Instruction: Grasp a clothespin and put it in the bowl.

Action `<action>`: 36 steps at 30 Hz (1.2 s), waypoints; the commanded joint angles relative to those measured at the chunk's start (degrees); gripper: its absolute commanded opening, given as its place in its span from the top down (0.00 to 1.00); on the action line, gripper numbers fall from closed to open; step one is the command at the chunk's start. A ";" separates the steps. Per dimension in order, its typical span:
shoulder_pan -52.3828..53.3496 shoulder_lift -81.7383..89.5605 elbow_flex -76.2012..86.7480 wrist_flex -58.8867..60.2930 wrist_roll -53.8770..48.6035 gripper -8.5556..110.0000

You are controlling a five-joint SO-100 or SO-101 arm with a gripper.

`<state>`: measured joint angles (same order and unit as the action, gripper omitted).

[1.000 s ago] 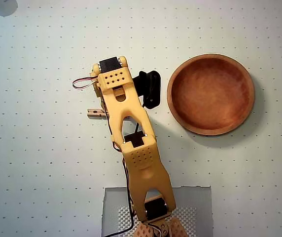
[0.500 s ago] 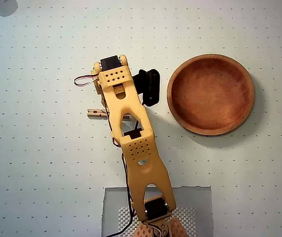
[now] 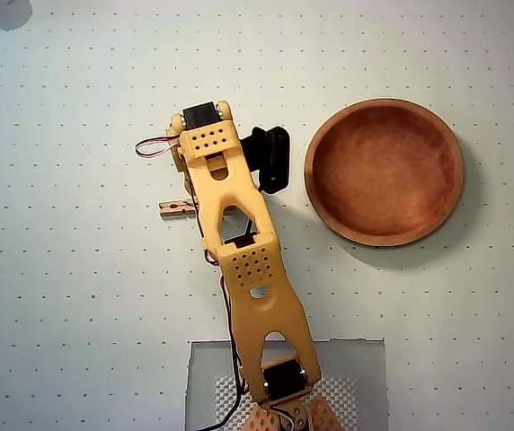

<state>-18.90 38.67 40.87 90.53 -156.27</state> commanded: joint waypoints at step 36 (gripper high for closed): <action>-2.29 8.88 -1.14 0.35 0.26 0.95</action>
<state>-21.97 38.67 40.87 90.88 -156.27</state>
